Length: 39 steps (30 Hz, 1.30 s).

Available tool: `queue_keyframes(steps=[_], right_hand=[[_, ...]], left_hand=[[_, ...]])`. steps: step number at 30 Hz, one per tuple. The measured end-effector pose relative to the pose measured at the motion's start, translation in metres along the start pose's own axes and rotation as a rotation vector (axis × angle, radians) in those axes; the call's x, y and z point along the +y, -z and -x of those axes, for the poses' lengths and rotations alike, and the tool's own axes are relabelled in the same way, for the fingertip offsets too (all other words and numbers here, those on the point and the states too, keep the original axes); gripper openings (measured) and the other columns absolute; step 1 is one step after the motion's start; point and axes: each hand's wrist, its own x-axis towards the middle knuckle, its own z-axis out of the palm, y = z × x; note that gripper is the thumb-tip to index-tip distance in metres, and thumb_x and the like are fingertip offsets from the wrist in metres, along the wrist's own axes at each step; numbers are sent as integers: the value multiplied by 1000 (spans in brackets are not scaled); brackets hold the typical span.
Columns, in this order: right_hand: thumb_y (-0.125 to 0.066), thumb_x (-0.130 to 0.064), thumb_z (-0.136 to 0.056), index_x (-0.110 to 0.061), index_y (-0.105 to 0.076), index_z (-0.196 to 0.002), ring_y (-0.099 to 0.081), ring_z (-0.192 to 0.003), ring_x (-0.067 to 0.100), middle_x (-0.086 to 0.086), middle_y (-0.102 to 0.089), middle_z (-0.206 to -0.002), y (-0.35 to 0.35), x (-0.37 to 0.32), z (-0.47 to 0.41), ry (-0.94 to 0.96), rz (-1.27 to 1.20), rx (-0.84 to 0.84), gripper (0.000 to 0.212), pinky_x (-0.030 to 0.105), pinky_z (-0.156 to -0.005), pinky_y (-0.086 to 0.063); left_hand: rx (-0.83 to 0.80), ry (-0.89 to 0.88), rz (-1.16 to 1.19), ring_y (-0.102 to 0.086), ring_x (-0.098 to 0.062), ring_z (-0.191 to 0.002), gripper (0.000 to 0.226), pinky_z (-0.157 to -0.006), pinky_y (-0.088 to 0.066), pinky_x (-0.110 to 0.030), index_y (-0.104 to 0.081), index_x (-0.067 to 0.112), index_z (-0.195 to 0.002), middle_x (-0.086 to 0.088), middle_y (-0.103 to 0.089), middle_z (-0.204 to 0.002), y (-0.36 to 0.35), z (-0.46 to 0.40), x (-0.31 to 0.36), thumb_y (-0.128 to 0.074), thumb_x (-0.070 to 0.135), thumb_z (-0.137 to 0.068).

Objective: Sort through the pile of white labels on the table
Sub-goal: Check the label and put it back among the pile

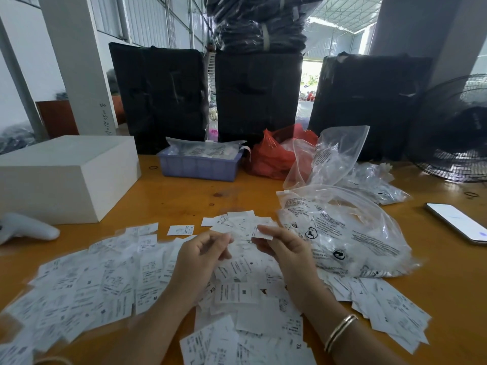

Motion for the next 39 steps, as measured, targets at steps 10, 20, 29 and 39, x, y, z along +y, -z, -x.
queue_keyframes(steps=[10,20,29,39], right_hand=[[-61,0,-86,-22,-78,-88,-71,-87,22,7,-74,-93,-7,0,5,-22,-105,1,28,20,-73,-54],[-60,2,-85,-20,-79,-85,-71,-84,20,7,-74,-90,-7,-3,6,-48,-155,-2,28,19,-72,-53],[-57,6,-88,-20,-79,-82,-71,-83,20,4,-74,-93,-11,-2,9,-45,-31,-115,34,18,-71,-53],[-58,-2,-90,-28,-53,-112,-67,-67,10,-4,-66,-67,-11,9,7,30,341,-90,34,18,-63,-50]], left_hand=[[8,20,46,-63,1,-65,34,-59,-48,-8,-68,23,-84,11,-68,-67,1,0,1,-54,52,-71],[19,26,32,-63,1,-65,29,-59,-47,-7,-69,24,-84,11,-68,-67,2,-1,0,-54,48,-76],[30,35,-15,-62,2,-63,17,-57,-45,-5,-67,18,-82,8,-69,-67,1,-1,0,-58,31,-89],[-85,138,51,-69,-3,-79,11,-61,-53,-15,-70,28,-90,14,-74,-86,1,-1,1,-71,19,-82]])
